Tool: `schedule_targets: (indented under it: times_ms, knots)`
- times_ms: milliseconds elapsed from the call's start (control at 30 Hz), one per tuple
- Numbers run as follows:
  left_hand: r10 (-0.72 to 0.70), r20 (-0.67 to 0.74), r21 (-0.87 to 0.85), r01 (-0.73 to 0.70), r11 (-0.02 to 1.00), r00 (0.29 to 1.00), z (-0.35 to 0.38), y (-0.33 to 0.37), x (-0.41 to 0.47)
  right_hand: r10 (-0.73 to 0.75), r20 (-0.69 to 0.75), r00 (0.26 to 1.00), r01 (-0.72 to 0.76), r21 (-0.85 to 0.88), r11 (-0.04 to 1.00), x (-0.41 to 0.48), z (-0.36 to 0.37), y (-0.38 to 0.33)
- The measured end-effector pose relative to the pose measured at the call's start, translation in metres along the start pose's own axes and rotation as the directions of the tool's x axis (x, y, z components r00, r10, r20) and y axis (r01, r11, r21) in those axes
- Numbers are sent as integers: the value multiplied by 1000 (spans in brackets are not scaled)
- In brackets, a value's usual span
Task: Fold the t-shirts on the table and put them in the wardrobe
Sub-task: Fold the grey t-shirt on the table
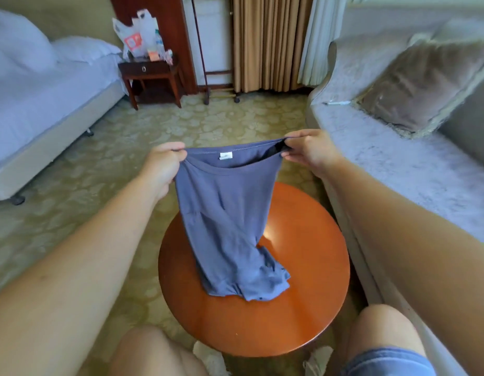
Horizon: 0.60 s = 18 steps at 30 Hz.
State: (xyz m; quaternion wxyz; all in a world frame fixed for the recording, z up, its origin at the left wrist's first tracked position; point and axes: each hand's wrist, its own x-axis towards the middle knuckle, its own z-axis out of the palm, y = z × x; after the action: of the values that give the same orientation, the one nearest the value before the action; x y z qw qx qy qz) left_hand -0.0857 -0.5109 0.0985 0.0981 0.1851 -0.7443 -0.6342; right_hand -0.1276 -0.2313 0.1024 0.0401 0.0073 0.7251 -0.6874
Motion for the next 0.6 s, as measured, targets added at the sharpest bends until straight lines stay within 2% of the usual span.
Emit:
schedule_targets:
  times_ms: [100,167,233,367,433,500,600]
  knots:
    - [145,-124,-12,-148,989,982,-13,55,-26,-147,20,989,147,-26,989,-30,-10,-44]
    - [239,-162,-47,-249,967,958,-22,89,-51,-276,-7,961,273,-133,953,-54,-14,-72]
    - [328,-190,-60,-344,937,925,-35,117,-76,-387,-57,920,366,-224,903,-78,-16,-99]
    - [471,-195,-49,-488,871,860,-68,156,-114,-522,-223,823,463,-270,845,-123,-19,-146]
    - [552,-196,-13,-565,825,810,-80,170,-138,-588,-283,758,502,-323,802,-147,-19,-167]
    - [652,-206,36,-660,751,730,-88,183,-161,-638,-329,697,538,-349,768,-171,-19,-186]
    - [750,-213,133,-741,658,626,-98,197,-190,-696,-300,652,582,-391,713,-207,-20,-205]
